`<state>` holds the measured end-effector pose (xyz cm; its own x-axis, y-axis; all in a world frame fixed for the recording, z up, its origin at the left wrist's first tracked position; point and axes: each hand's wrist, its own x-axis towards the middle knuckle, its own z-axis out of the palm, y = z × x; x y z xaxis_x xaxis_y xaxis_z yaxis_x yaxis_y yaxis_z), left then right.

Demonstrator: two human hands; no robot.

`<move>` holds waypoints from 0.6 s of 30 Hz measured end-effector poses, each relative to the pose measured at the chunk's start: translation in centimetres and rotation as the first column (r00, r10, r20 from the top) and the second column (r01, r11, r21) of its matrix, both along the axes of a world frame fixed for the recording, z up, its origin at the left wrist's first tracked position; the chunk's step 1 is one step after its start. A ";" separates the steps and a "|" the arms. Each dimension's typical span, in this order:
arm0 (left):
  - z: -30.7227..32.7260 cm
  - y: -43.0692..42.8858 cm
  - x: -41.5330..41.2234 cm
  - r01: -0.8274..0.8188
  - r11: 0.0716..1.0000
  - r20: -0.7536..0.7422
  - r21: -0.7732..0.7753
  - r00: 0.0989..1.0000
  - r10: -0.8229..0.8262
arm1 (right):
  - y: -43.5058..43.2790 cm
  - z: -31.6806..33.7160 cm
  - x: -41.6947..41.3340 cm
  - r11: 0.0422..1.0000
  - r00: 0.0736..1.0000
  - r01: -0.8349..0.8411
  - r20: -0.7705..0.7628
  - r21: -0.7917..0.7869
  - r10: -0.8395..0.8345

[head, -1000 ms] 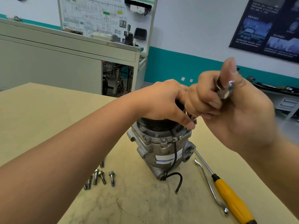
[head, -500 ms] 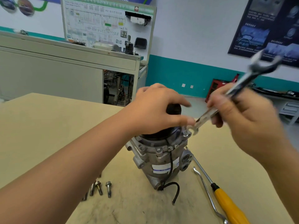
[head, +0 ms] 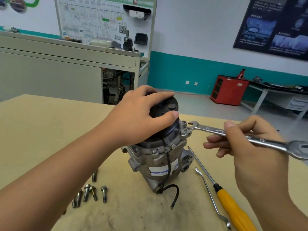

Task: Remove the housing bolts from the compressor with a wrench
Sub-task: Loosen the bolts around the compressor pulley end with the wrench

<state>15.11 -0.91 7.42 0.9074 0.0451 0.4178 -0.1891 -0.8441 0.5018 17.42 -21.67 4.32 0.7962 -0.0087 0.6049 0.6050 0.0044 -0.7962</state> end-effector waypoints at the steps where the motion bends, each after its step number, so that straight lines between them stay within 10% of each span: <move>1: 0.0 0.0 0.0 -0.003 1.000 0.001 -0.002 1.000 0.003 | 0.1 -0.2 -0.2 1.000 1.000 0.004 -0.031 0.020 -0.003; 18: -0.1 -0.2 -0.2 -0.008 1.000 0.019 -0.003 1.000 0.008 | 0.8 1.9 3.4 0.992 0.907 -0.125 -0.403 0.022 0.123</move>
